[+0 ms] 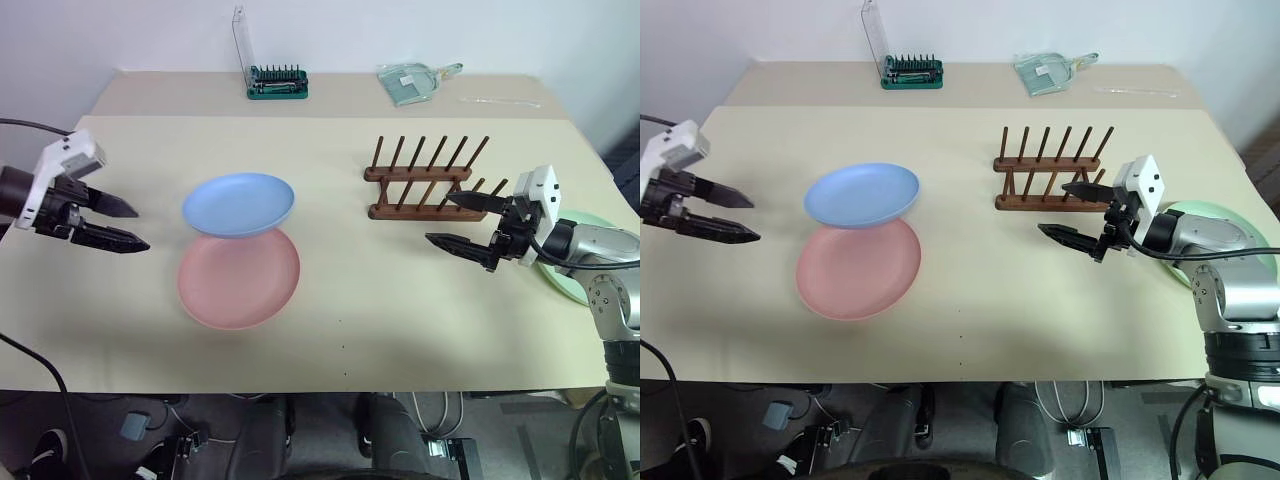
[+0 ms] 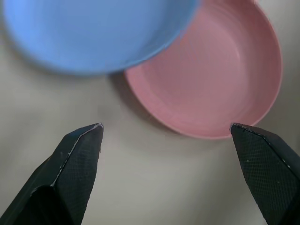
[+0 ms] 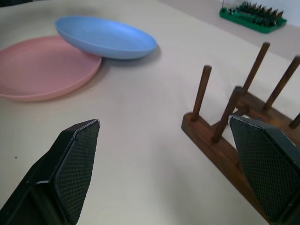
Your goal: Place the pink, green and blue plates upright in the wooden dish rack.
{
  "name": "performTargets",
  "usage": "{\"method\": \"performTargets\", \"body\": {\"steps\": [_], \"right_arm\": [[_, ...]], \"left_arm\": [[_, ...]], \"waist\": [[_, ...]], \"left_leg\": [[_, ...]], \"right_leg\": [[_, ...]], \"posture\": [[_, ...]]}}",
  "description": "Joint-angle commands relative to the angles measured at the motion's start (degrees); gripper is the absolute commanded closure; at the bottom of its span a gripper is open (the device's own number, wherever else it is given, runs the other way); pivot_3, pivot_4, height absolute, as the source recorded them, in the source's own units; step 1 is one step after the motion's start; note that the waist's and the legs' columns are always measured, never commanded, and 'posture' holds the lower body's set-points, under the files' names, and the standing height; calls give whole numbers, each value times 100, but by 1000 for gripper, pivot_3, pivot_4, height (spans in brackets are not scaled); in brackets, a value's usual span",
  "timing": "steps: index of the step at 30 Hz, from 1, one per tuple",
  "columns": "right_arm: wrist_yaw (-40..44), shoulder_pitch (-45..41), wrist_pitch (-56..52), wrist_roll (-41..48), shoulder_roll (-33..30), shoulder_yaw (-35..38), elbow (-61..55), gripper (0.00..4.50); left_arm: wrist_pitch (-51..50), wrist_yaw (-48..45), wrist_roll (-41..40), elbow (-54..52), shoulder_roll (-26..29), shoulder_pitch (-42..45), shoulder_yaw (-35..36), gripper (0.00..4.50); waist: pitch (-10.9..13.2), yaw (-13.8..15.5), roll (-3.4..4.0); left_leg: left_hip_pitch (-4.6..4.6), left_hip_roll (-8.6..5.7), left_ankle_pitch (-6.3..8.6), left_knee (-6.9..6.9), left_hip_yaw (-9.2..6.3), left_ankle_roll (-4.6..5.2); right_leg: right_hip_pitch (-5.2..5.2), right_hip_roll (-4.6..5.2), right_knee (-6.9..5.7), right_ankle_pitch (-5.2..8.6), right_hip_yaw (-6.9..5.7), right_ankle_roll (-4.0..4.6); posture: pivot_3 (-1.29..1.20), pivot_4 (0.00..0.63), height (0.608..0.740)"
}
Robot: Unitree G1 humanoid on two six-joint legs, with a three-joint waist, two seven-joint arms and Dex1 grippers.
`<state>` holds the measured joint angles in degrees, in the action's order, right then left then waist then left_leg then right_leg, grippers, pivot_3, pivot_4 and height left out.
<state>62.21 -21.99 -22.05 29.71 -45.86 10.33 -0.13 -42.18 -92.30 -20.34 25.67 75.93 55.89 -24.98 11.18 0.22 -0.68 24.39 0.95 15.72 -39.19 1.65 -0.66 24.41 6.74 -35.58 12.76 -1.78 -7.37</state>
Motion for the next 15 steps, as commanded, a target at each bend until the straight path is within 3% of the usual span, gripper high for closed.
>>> {"method": "performTargets", "body": {"steps": [1, 3, 6, 11, 15], "right_arm": [[8, -137, 179, -28, 82, 21, 21, 0], [-10, -180, 241, -76, 149, -48, 53, 0], [-32, -200, 267, -91, 236, -86, 61, 0], [-54, -144, 306, -115, 313, -105, 39, 0], [-85, -108, 327, -133, 328, -88, 16, 0]], "left_arm": [[-1508, -18, 95, -658, 187, -208, -208, 59], [-2419, -19, 39, -1067, 312, -224, -504, 59], [-3816, 436, 183, -680, -212, 137, -627, 59], [-4363, 1461, 496, 808, -1095, 738, -322, 59], [-4475, 1667, 445, 1205, -1466, 1050, -395, 59]], "waist": [[0, -2, 1], [3, -17, -5], [6, 15, -11], [9, 24, -17], [13, 9, -23]], "left_leg": [[-1, 0, 0, 0, 0, 0], [-3, 0, 0, 0, 0, -1], [-1, 0, -1, -2, -3, -2], [-2, -1, -2, -7, -6, -3], [0, -2, -3, -9, -4, -5]], "right_leg": [[0, 0, -1, 0, 0, 0], [2, 0, -7, 1, 2, 1], [4, 0, -16, 2, 2, 1], [7, 0, -44, 3, 2, -1], [7, 0, -45, 3, 3, -1]], "posture": [[0, 150, 724], [0, 150, 724], [0, 150, 724], [0, 150, 724], [0, 150, 724]]}}
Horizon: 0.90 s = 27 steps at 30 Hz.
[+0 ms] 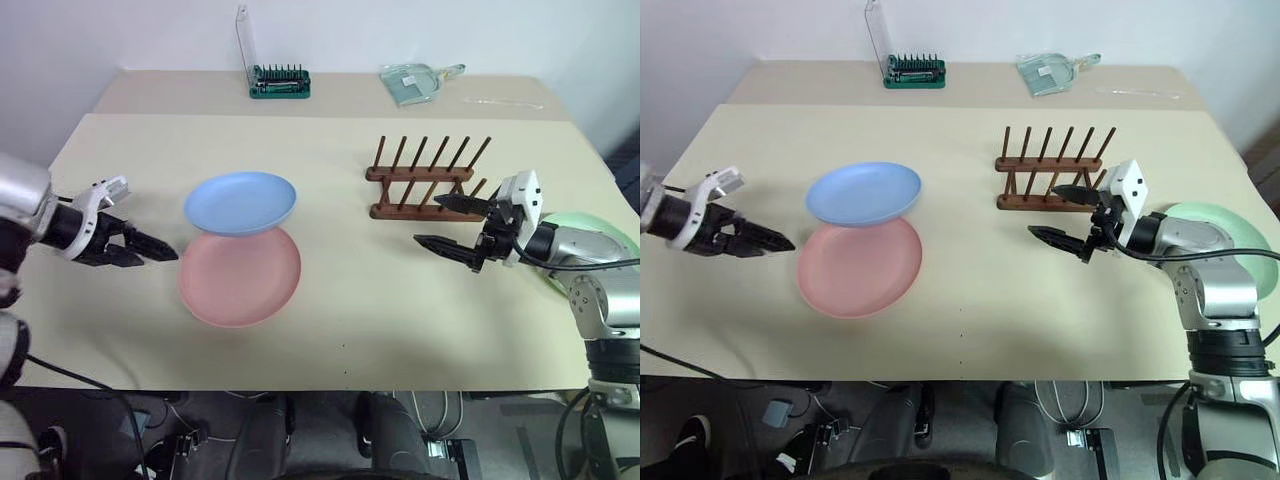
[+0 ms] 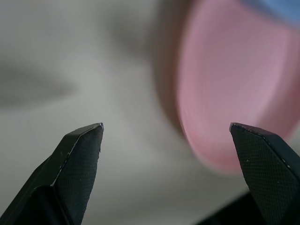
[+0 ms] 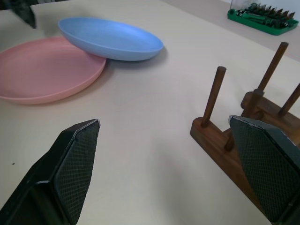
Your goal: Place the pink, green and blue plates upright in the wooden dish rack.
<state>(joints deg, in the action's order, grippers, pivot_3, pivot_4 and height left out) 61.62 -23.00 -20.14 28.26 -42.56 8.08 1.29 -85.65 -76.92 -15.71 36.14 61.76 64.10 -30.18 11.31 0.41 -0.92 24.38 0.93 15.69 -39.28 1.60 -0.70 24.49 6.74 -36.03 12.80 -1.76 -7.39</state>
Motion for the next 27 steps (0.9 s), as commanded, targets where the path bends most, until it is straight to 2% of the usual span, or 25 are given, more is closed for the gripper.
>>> {"method": "performTargets", "body": {"steps": [1, 7, 18, 21, 23, 27], "right_arm": [[-36, -10, 129, 15, 0, 136, -134, 0], [-52, 28, 144, 22, -25, 159, -130, 0], [-125, 161, 148, 17, -48, 190, -242, 0], [-156, 192, 152, 19, -67, 214, -270, 0], [-162, 198, 140, 32, -80, 226, -288, 0], [-204, 230, 177, 6, -88, 248, -298, 0]], "left_arm": [[-112, 180, -7, 185, -103, 246, 99, 59], [-338, 562, -40, 360, -570, 339, -1, 59], [-590, 1499, -170, 862, -1387, 346, 683, 59], [-681, 1681, -294, 842, -1510, 234, 834, 952], [-685, 1737, -380, 788, -1524, 183, 818, 1852], [-685, 1820, -554, 731, -1515, 124, 748, 3949]], "waist": [[0, -16, 0], [0, -21, 0], [-3, 26, 2], [-3, 33, 3], [-3, 27, 2], [-4, 19, 3]], "left_leg": [[0, 0, 0, 0, 0, 0], [-1, 0, -2, 0, -1, -3], [-3, -1, -2, -2, 0, -4], [-4, -4, -3, -4, -1, -4], [-4, -5, -2, -6, -1, -4], [-5, -4, -3, -6, -1, -5]], "right_leg": [[0, 0, 0, 0, 0, 0], [0, 0, -2, 0, 0, 0], [-1, 2, -3, 0, 1, 0], [-3, 5, -3, 0, 1, 0], [-3, 6, -5, 0, 1, 0], [-3, 5, -6, 0, 1, 0]], "posture": [[0, 150, 724], [0, 150, 724], [0, 150, 724], [0, 150, 724], [0, 150, 724], [0, 150, 724]]}}
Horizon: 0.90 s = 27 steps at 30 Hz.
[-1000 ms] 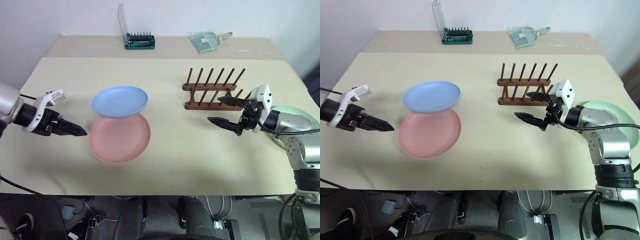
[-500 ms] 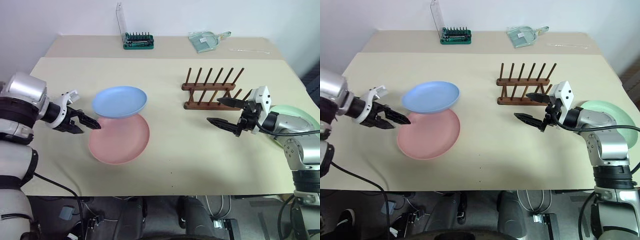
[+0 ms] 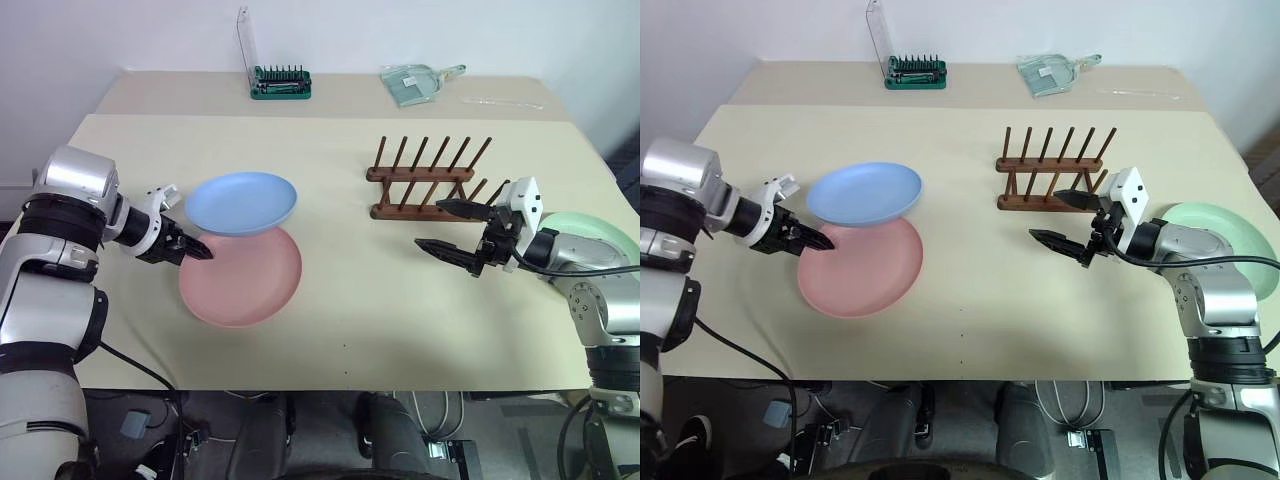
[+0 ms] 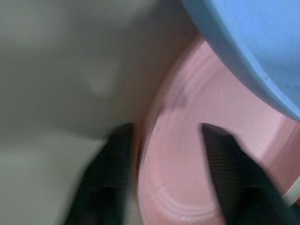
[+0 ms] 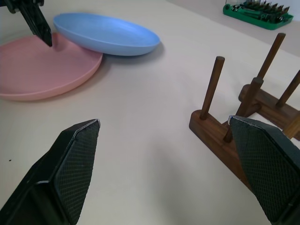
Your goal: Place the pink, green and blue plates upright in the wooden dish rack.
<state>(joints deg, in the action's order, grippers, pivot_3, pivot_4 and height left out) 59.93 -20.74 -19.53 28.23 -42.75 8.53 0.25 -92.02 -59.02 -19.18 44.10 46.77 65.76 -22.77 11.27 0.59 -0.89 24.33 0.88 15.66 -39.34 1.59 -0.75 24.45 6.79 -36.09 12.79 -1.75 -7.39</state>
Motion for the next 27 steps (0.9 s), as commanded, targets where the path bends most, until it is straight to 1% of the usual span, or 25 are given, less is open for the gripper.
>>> {"method": "performTargets", "body": {"steps": [1, 5, 7, 11, 17, 21, 25, 27], "right_arm": [[-45, 3, 121, 8, -64, 203, -193, 0], [-61, -23, 156, -11, -63, 186, -161, 0], [-54, -48, 170, -16, -67, 176, -121, 0], [-44, -118, 220, -58, -64, 151, -48, 0], [-10, -219, 292, -123, -39, 113, 65, 0], [9, -257, 304, -121, -42, 111, 80, 0], [77, -291, 167, 39, -68, 200, 18, 0], [97, -335, 100, 119, -93, 257, -2, 0]], "left_arm": [[-48, 39, -251, -86, -1, -57, -19, 4476], [-48, 35, -474, -153, 124, -42, -144, 4476], [-48, -48, -640, -199, 220, -13, -323, 4476], [-48, -576, -1287, -600, 645, 9, -1074, 4476], [-48, -1227, -2201, -1540, 1433, 14, -2020, 4476], [-48, -1273, -2618, -1974, 1697, -33, -2172, 4476], [-48, -1547, -3482, -2526, 1981, 56, -2161, 4476], [-48, -1433, -3661, -2764, 2045, 62, -2113, 4476]], "waist": [[-1, 10, -1], [-1, 5, -2], [-1, -1, -2], [-1, -24, -2], [0, -40, -3], [1, -22, -3], [1, -20, -3], [1, -19, -3]], "left_leg": [[1, 0, 0, 0, 0, 0], [0, 0, 0, -3, -1, -1], [0, 0, 0, -3, -1, -1], [0, 0, 0, -3, -1, -1], [2, 2, 0, -2, -2, -1], [3, 2, 0, -2, -1, -1], [4, 2, 0, -2, -2, 0], [4, 2, 0, -2, -2, 0]], "right_leg": [[0, 0, 0, 0, 0, 0], [-2, 0, 0, 0, 0, 0], [-1, 0, 0, 0, 0, 0], [-1, 0, -1, 0, 0, 0], [2, -1, -1, 1, 2, 1], [3, -1, 0, 1, 3, 2], [3, -1, 0, 1, 3, 3], [4, -1, 0, 1, 4, 3]], "posture": [[0, 150, 724], [0, 150, 724], [0, 150, 724], [0, 150, 724], [0, 150, 724], [0, 150, 724], [0, 150, 724], [0, 150, 724]]}}
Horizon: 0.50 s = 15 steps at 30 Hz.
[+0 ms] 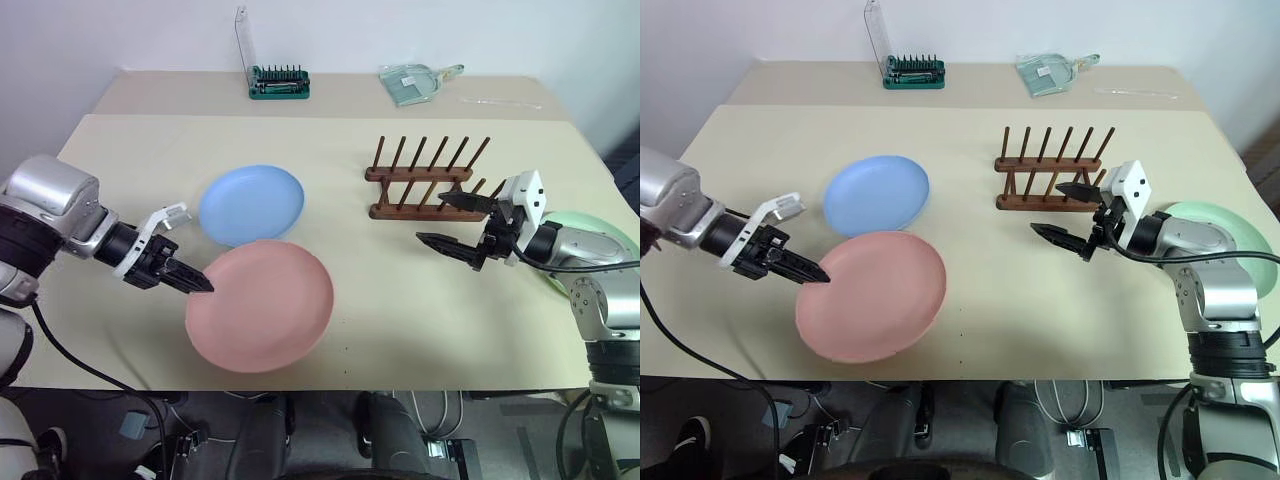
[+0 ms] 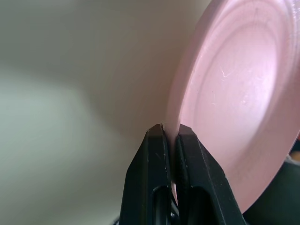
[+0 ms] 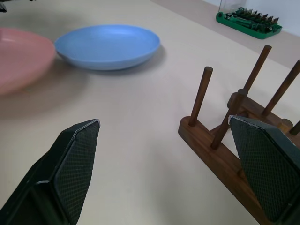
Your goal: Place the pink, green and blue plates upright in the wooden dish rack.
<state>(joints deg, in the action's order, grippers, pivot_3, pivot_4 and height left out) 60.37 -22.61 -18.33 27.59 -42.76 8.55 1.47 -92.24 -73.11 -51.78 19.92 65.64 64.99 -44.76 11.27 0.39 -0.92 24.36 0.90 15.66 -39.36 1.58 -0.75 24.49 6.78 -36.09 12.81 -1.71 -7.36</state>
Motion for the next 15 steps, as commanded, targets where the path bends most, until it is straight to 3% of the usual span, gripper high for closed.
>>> {"method": "performTargets", "body": {"steps": [1, 4, 6, 8, 11, 15], "right_arm": [[47, -195, -42, 247, -87, 306, -140, 0], [-91, -438, -24, 459, -10, 556, -149, 0], [-262, -682, 161, 532, 57, 779, -69, 0], [-383, -839, 540, 333, 60, 863, 48, 0], [-464, -1038, 800, 125, 30, 816, 103, 0], [-1010, -1692, 1875, -835, 133, 460, 345, 0]], "left_arm": [[-26, 127, -443, -355, 78, 89, 326, 4476], [55, 968, -253, 366, -637, 101, 1578, 4476], [670, 2323, 26, 1437, -1435, 253, 2996, 4476], [1567, 3623, 59, 1765, -2075, 204, 4324, 4476], [2363, 5178, -236, 1521, -3043, 13, 5965, 4476], [3635, 6688, -278, 158, -4590, -573, 7023, 4476]], "waist": [[0, 2, 0], [0, 31, 0], [0, 53, 0], [2, 27, -5], [2, 11, -5], [1, -7, -3]], "left_leg": [[0, 0, 0, 0, 0, 0], [-1, 0, 0, -3, -1, 0], [0, -1, 0, -18, -4, 1], [6, 0, 0, -36, -10, 1], [8, 0, 1, -38, -9, 1], [8, -2, -12, -37, 6, -23]], "right_leg": [[0, 0, 0, 0, 0, 0], [0, 0, 1, 0, 0, 1], [-1, 0, -3, 0, -2, 0], [-4, -1, -7, -1, -8, 0], [-5, 1, -5, -1, -7, -1], [-5, 8, -6, -4, 0, -4]], "posture": [[0, 150, 724], [0, 150, 724], [0, 150, 724], [0, 150, 724], [0, 150, 724], [0, 150, 724]]}}
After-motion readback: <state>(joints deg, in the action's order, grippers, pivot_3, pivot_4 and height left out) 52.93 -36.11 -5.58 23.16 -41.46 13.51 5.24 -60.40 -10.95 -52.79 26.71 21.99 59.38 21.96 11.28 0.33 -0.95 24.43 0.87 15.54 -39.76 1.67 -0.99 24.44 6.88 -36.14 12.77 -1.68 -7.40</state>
